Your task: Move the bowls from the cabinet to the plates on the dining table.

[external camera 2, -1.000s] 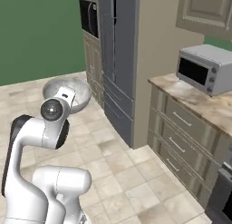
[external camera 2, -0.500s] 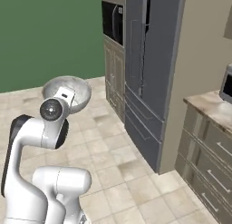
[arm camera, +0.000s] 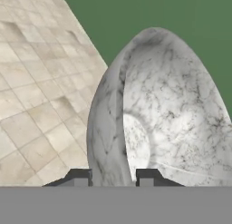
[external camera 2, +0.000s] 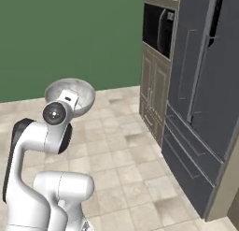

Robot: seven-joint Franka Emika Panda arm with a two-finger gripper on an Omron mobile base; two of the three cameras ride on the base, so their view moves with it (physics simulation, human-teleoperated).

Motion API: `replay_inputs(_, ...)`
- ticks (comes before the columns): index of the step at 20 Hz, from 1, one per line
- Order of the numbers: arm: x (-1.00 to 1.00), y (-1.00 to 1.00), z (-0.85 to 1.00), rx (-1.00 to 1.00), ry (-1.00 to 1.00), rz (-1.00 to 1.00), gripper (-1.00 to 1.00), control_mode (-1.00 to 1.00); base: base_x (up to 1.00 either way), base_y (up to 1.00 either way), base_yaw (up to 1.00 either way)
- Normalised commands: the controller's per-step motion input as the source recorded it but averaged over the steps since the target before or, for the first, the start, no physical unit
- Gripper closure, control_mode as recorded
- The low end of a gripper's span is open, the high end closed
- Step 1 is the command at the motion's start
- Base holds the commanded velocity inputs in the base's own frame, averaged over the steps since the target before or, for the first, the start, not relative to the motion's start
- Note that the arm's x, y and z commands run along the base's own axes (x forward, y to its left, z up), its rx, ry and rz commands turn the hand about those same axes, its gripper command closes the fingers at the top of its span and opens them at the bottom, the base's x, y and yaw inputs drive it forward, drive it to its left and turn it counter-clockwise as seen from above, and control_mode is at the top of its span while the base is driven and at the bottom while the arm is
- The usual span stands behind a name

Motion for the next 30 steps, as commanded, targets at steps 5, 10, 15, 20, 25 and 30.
replay_inputs(5, 0.0, 0.0, 0.0, 0.0, 0.0, 0.0, 1.0, 1.0, 0.55, 1.0, 0.37)
replay_inputs(10, 0.0, 0.0, 0.0, 0.0, 0.0, 0.0, 1.0, 1.0, 0.67, 0.99, 0.35)
replay_inputs(15, 0.0, 0.0, 0.0, 0.0, 0.0, 0.0, 1.0, 1.0, 0.87, 0.71, 0.35)
replay_inputs(20, 0.0, 0.0, 0.0, 0.0, 0.0, 0.0, 1.0, 1.0, 0.98, 0.02, 0.38)
replay_inputs(25, 0.0, 0.0, 0.0, 0.0, 0.0, 0.0, 1.0, 1.0, 1.0, -0.11, 0.39)
replay_inputs(30, 0.0, 0.0, 0.0, 0.0, 0.0, 0.0, 1.0, 1.0, 1.0, 0.12, 0.48)
